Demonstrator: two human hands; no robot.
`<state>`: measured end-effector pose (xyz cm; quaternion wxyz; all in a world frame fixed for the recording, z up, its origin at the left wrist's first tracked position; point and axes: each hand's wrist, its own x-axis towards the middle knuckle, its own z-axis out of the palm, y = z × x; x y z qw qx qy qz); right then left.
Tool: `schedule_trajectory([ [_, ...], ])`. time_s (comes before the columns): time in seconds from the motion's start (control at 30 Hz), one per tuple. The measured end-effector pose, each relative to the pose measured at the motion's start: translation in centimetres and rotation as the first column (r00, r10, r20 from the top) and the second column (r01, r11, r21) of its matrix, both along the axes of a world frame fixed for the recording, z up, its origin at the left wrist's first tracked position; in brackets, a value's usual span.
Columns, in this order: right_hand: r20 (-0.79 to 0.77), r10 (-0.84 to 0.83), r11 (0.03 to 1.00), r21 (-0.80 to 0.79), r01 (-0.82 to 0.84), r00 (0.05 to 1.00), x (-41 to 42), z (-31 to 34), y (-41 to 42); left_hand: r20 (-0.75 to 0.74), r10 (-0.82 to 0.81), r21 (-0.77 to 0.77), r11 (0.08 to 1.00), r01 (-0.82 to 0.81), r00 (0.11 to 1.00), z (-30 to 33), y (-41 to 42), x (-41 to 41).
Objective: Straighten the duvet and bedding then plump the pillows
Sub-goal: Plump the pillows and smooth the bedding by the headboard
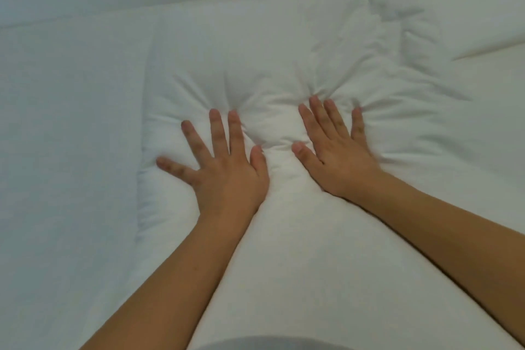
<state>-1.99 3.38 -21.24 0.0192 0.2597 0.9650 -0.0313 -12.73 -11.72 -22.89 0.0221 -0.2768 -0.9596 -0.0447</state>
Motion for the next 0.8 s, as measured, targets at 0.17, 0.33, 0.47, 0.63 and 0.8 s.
schedule_trajectory([
  [0.17, 0.113, -0.017, 0.997, -0.069, 0.025, 0.993, -0.4, 1.6, 0.0, 0.083, -0.020, 0.008, 1.000, 0.019, 0.996, 0.1, 0.3, -1.7],
  [0.33, 0.257, -0.112, 0.948, -0.260, 0.181, 0.960, 2.4, 8.9, -6.0, 0.340, -0.067, -0.017, 0.997, 0.078, 0.938, 3.3, -1.8, -2.8],
  [0.47, 0.343, -0.041, 0.950, -0.279, 0.143, 0.939, 9.1, 11.0, -12.9, 0.470, -0.083, -0.004, 0.995, 0.096, 0.879, 9.1, -6.7, 0.3],
  [0.63, 0.226, -0.073, 0.973, -0.197, 0.119, 0.971, 15.6, 10.1, -13.6, 0.326, -0.179, 0.017, 0.983, 0.184, 0.928, 9.0, -16.0, 11.9],
  [0.8, 0.266, -0.227, 0.970, -0.025, 0.242, 0.937, 18.8, 10.5, -15.2, 0.317, -0.194, 0.031, 0.980, 0.195, 0.928, 7.6, -16.2, 14.4],
])
